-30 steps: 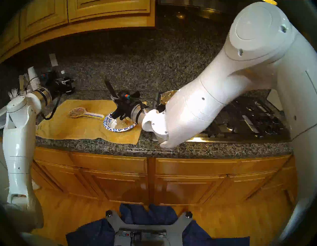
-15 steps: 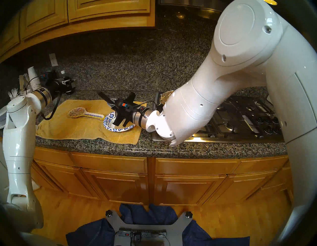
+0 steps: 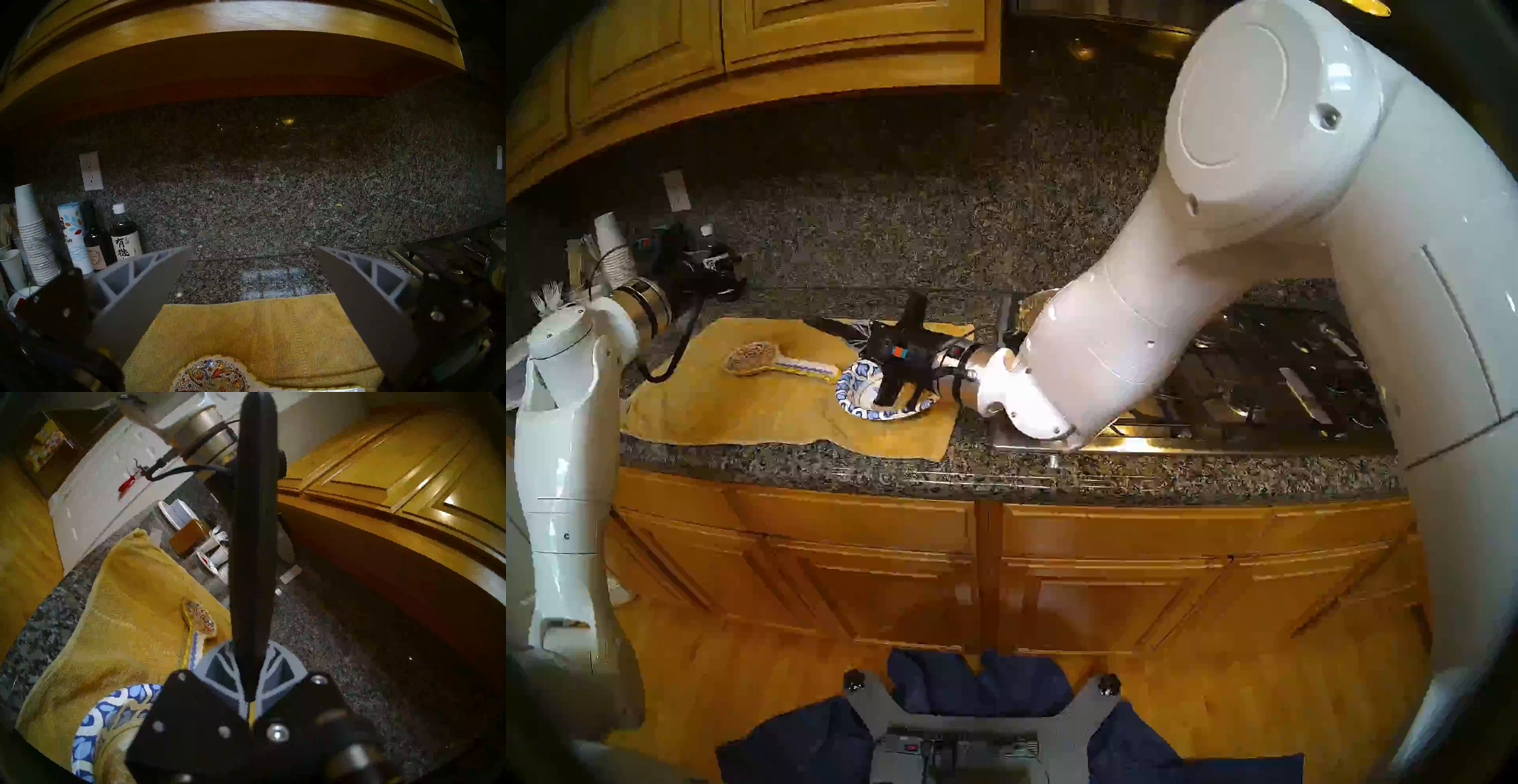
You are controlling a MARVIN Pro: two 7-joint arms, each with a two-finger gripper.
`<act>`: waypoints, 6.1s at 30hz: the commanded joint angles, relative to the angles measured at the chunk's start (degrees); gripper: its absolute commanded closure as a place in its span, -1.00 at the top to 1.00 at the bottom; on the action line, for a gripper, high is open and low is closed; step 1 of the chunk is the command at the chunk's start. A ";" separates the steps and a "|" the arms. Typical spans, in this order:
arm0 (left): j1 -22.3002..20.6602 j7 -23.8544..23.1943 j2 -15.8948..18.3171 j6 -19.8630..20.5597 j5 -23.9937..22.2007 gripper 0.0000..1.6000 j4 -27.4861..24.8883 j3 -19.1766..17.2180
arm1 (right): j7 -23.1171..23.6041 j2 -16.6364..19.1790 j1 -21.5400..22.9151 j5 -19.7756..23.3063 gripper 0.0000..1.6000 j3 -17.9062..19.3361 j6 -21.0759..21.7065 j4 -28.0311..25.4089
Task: Scoop oatmeal into bowl
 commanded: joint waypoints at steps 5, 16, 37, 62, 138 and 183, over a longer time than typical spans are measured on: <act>-1.88 -0.09 0.48 -0.80 -0.23 1.00 -1.55 -0.30 | -7.64 4.05 0.76 -6.98 -1.00 3.09 2.95 2.45; -1.91 -0.05 0.50 -0.88 -0.30 1.00 -1.56 -0.28 | -10.06 10.56 -0.57 -11.64 -1.00 7.52 4.36 -0.35; -1.88 0.02 0.57 -0.85 -0.39 1.00 -1.56 -0.24 | -6.96 22.63 -1.73 0.09 -1.00 19.55 -1.78 -10.09; -1.74 0.12 0.66 -0.73 -0.50 1.00 -1.52 -0.20 | 1.35 35.91 0.76 31.40 -1.00 32.68 -6.99 -13.30; -1.80 0.48 0.96 -1.31 -1.03 1.00 -1.57 0.01 | 10.25 47.52 9.75 43.81 -1.00 14.89 4.77 -22.17; -1.72 0.65 1.14 -1.47 -1.28 1.00 -1.56 0.11 | 14.21 53.75 5.00 67.70 1.00 19.23 5.64 -16.62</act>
